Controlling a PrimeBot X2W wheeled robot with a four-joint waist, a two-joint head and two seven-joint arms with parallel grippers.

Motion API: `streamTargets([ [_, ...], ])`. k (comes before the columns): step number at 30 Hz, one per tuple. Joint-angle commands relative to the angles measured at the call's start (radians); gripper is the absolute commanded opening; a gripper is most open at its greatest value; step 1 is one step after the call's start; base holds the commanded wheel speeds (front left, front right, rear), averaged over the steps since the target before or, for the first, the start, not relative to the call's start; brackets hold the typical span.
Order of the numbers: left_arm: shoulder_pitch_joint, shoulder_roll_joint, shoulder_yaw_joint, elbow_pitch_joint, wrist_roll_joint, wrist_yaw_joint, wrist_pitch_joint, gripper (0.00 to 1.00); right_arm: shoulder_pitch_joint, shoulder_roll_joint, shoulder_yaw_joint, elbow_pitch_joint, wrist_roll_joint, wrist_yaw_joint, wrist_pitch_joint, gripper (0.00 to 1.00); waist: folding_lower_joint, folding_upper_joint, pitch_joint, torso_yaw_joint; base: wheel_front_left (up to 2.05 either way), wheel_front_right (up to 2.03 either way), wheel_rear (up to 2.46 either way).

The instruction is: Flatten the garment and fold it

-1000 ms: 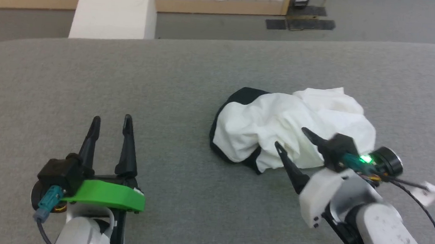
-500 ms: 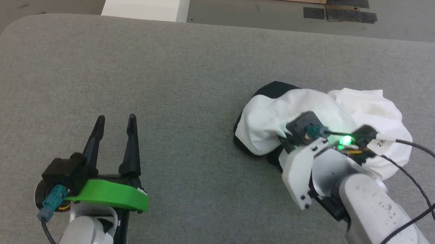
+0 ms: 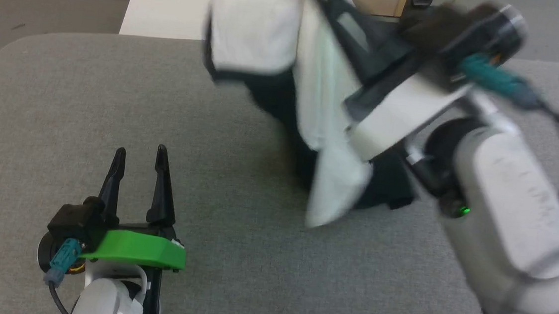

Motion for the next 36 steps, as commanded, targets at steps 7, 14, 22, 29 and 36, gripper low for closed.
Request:
streamTargets([
  [7,0.021,-0.004,0.002,0.001,0.011,0.001,-0.005,1.0,0.166,-0.045,-0.241,-0.035,-0.035,-0.002,0.074,0.0,0.0,0.0,-0.025,-0.016,0.0,0.0,0.0],
  [14,0.029,-0.004,0.0,0.009,0.015,-0.007,-0.005,1.0,0.504,-0.044,-0.502,0.074,-0.131,-0.002,0.173,0.0,0.0,0.0,-0.031,-0.03,0.0,0.0,0.0],
  [22,0.04,-0.004,0.005,0.017,0.018,-0.015,-0.005,1.0,0.712,0.029,-0.691,0.121,-0.18,-0.002,0.186,1.0,0.0,0.0,-0.042,-0.048,0.0,0.0,0.0],
  [29,0.042,-0.004,-0.002,0.023,0.017,-0.019,-0.005,1.0,0.751,0.026,-0.544,0.023,-0.184,-0.002,0.005,1.0,0.0,0.0,-0.048,-0.049,0.0,0.0,0.0],
  [36,0.019,-0.004,-0.019,0.019,0.015,-0.016,-0.005,1.0,0.659,-0.055,-0.32,0.077,-0.216,-0.002,0.085,1.0,0.0,0.0,-0.017,-0.035,0.0,0.0,0.0],
])
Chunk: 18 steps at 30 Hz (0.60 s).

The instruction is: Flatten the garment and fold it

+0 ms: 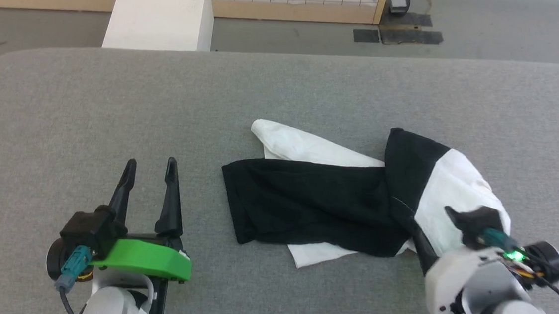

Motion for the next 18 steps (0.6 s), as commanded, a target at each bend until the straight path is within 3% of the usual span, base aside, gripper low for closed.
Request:
streamTargets([
  [1,-0.007,-0.002,-0.004,-0.002,0.001,-0.002,-0.005,1.0,-0.039,-0.022,0.025,0.033,-0.024,-0.002,0.036,1.0,0.0,-0.0001,0.016,0.014,0.0,0.0,0.0],
  [5,-0.021,-0.002,-0.011,0.001,-0.002,0.0,-0.005,1.0,-0.096,-0.055,0.072,0.12,-0.068,-0.002,0.122,1.0,0.0,-0.0001,0.034,0.034,0.0,0.0,0.0],
  [6,-0.023,-0.002,-0.012,0.001,-0.003,0.001,-0.005,1.0,-0.104,-0.058,0.077,0.133,-0.07,-0.002,0.133,0.94,0.0,-0.0001,0.036,0.038,0.0,0.0,0.0],
  [7,-0.024,-0.002,-0.012,0.001,-0.003,0.002,-0.005,1.0,-0.113,-0.06,0.081,0.148,-0.071,-0.002,0.143,0.35,0.0,-0.0001,0.038,0.043,0.0,0.0,0.0],
  [8,-0.024,-0.002,-0.012,0.002,-0.004,0.003,-0.005,1.0,-0.119,-0.063,0.086,0.156,-0.069,-0.002,0.148,0.0,0.0,-0.0001,0.037,0.046,0.0,0.0,0.0],
  [14,-0.01,-0.002,0.003,0.003,-0.006,0.008,-0.005,1.0,-0.121,-0.052,0.076,0.138,-0.027,-0.002,0.121,0.0,0.0,-0.0001,0.024,0.046,0.0,0.0,0.0],
  [18,-0.005,-0.002,0.016,0.005,-0.003,0.005,-0.005,1.0,-0.116,-0.024,0.089,0.024,0.02,-0.002,0.073,0.0,0.0,-0.0001,0.006,0.038,0.0,0.0,0.0],
])
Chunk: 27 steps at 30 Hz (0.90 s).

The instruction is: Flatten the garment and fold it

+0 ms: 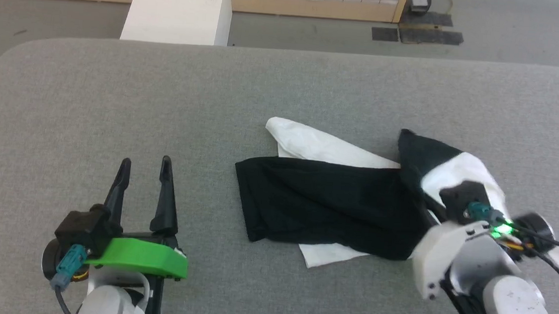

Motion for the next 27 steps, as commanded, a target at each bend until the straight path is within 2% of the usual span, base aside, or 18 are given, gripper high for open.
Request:
streamTargets([
  [1,0.001,-0.002,0.005,-0.001,0.002,0.0,-0.005,1.0,-0.003,0.013,0.036,-0.06,0.036,-0.002,-0.015,0.0,0.0,0.0,-0.011,-0.009,0.0,0.0,0.0],
  [4,0.004,-0.002,0.009,-0.001,0.005,-0.004,-0.005,1.0,0.011,0.004,0.139,-0.184,0.144,-0.002,0.004,0.0,0.0,0.0,-0.02,-0.02,0.0,0.0,0.0],
  [6,0.005,-0.002,0.01,0.0,0.005,-0.007,-0.005,1.0,0.023,-0.042,0.242,-0.257,0.227,-0.002,0.055,0.0,0.0,0.0,-0.024,-0.025,0.0,0.0,0.0],
  [9,0.004,-0.002,0.008,0.004,0.006,-0.011,-0.005,1.0,0.04,-0.149,0.411,-0.345,0.358,-0.002,0.156,0.0,0.0,0.0,-0.028,-0.031,0.0,0.0,0.0],
  [13,0.006,-0.002,0.005,0.007,0.003,-0.011,-0.005,1.0,0.095,-0.26,0.503,-0.359,0.487,-0.002,0.291,0.0,0.0,0.0,-0.032,-0.036,0.0,0.0,0.0],
  [14,0.007,-0.002,0.004,0.008,0.003,-0.011,-0.005,1.0,0.105,-0.276,0.506,-0.355,0.5,-0.002,0.31,0.07,0.0,0.0,-0.034,-0.037,0.0,0.0,0.0],
  [15,0.009,-0.002,0.003,0.009,0.003,-0.012,-0.005,1.0,0.119,-0.285,0.493,-0.353,0.514,-0.002,0.316,1.0,0.0,0.0,-0.036,-0.038,0.0,0.0,0.0],
  [18,0.014,-0.002,0.003,0.014,0.004,-0.016,-0.005,1.0,0.155,-0.266,0.404,-0.356,0.524,-0.002,0.273,1.0,0.0,0.0,-0.042,-0.04,0.0,0.0,0.0],
  [21,0.02,-0.002,-0.002,0.023,0.005,-0.026,-0.005,1.0,0.189,-0.207,0.244,-0.374,0.494,-0.002,0.152,1.0,0.0,0.0,-0.046,-0.046,0.0,0.0,0.0],
  [24,0.016,-0.002,-0.029,0.042,-0.002,-0.041,-0.005,1.0,0.224,-0.129,0.048,-0.369,0.395,-0.002,0.022,1.0,0.0,0.0,-0.046,-0.05,0.0,0.0,0.0],
  [27,-0.002,-0.002,-0.084,0.079,-0.009,-0.06,-0.005,1.0,0.246,-0.054,-0.086,-0.355,0.31,-0.002,-0.078,1.0,0.0,0.0,-0.043,-0.059,0.0,0.0,0.0],
])
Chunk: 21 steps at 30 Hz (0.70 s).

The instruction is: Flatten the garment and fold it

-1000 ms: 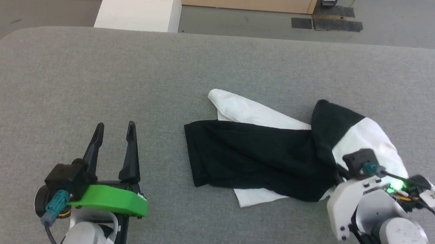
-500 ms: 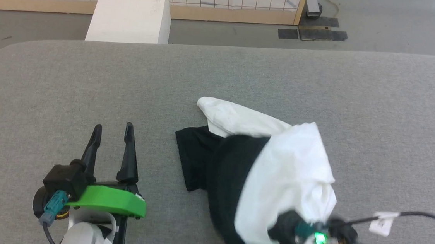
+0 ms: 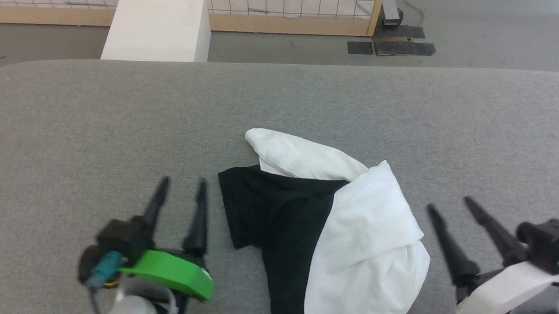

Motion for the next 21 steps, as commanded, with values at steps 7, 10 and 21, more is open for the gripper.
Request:
streamTargets([
  [7,-0.12,-0.002,-0.202,0.145,-0.027,-0.049,0.119,1.0,0.024,0.102,-0.144,0.123,-0.121,-0.001,-0.158,1.0,0.0,-0.0001,0.022,-0.034,0.0,0.0,0.0],
  [10,-0.176,-0.002,-0.253,0.199,-0.032,-0.044,0.19,1.0,0.022,0.124,-0.158,0.164,-0.139,-0.001,-0.185,1.0,0.0,-0.0001,0.029,-0.049,0.0,0.0,0.0],
  [21,-0.283,-0.002,-0.279,0.31,-0.06,0.04,0.408,0.0,-0.005,0.144,-0.131,0.222,-0.138,-0.001,-0.217,1.0,0.0,-0.0001,0.038,-0.098,0.0,0.0,0.0],
])
